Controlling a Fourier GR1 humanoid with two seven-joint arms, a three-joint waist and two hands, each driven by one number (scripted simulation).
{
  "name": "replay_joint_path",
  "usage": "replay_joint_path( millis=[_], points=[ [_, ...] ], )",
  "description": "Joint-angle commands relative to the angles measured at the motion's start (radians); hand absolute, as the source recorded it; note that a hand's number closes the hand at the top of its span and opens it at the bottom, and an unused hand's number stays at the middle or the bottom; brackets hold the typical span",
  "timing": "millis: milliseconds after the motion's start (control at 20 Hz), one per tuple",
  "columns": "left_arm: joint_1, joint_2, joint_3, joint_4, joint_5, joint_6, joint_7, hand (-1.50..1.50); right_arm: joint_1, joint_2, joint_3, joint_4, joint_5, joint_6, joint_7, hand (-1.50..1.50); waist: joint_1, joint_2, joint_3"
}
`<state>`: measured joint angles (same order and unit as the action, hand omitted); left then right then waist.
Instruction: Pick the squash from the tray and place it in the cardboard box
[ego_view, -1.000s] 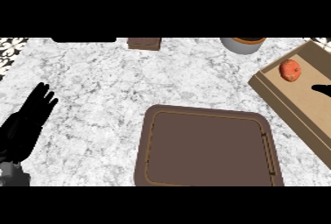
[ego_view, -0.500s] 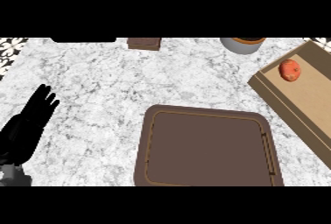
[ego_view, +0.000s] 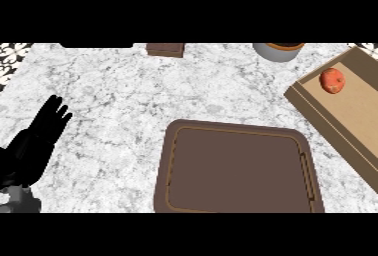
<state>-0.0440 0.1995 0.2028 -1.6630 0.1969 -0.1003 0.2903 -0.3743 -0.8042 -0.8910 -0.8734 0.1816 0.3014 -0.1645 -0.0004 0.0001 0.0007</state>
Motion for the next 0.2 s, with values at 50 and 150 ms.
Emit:
replay_joint_path(
  millis=[50,150],
  points=[
    [0.011,-0.004,0.004,-0.031,0.005,-0.002,0.015,0.00,-0.008,-0.080,0.035,0.175,-0.017,0.006,-0.127,-1.50,0.008,0.001,0.000],
    [0.037,-0.003,-0.002,-0.016,-0.005,-0.021,-0.005,0.00,0.028,-0.116,0.020,0.244,-0.023,0.032,-0.191,-1.50,0.008,0.002,0.000]
  ],
)
